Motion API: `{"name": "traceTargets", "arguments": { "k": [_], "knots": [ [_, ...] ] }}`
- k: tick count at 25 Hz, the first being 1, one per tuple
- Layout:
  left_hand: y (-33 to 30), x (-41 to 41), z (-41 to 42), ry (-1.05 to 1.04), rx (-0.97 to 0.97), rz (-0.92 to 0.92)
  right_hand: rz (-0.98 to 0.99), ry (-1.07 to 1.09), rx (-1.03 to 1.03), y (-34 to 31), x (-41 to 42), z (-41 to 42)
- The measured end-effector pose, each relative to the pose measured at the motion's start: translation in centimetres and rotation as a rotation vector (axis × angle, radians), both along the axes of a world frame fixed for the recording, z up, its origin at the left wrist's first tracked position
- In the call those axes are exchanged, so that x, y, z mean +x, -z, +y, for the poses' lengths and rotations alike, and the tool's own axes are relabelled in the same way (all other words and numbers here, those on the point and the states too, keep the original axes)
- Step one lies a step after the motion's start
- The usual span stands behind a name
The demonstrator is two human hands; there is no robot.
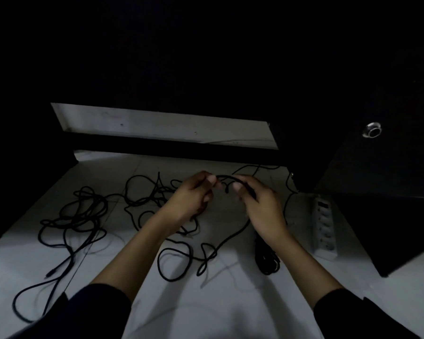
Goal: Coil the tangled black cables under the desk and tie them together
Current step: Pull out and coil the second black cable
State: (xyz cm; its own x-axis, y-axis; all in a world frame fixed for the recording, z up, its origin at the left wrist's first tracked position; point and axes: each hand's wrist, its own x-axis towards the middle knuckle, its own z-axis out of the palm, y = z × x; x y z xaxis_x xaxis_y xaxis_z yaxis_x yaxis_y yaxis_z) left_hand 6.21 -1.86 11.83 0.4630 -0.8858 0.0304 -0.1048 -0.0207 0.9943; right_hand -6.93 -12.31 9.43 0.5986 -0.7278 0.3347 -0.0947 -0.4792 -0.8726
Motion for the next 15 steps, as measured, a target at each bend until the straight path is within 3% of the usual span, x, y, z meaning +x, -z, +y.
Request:
{"name": "traceTargets", "arguments": {
  "k": [6,8,15],
  "knots": [
    [-0.7,-0.3,0.0,-0.082,-0.096,0.334,-0.154,-0.065,0.499,-0.7,-0.5,1.2],
    [-0.9,-0.6,0.3,-0.088,-0.089,0.407,-0.115,-0.082,0.543,-0.2,-1.2,1.5],
    [-0.6,-2.0,1.5,-0.057,0.041,0.151,-0.167,-0.039,0.451,-0.8,-3.1,2.0]
  ]
}}
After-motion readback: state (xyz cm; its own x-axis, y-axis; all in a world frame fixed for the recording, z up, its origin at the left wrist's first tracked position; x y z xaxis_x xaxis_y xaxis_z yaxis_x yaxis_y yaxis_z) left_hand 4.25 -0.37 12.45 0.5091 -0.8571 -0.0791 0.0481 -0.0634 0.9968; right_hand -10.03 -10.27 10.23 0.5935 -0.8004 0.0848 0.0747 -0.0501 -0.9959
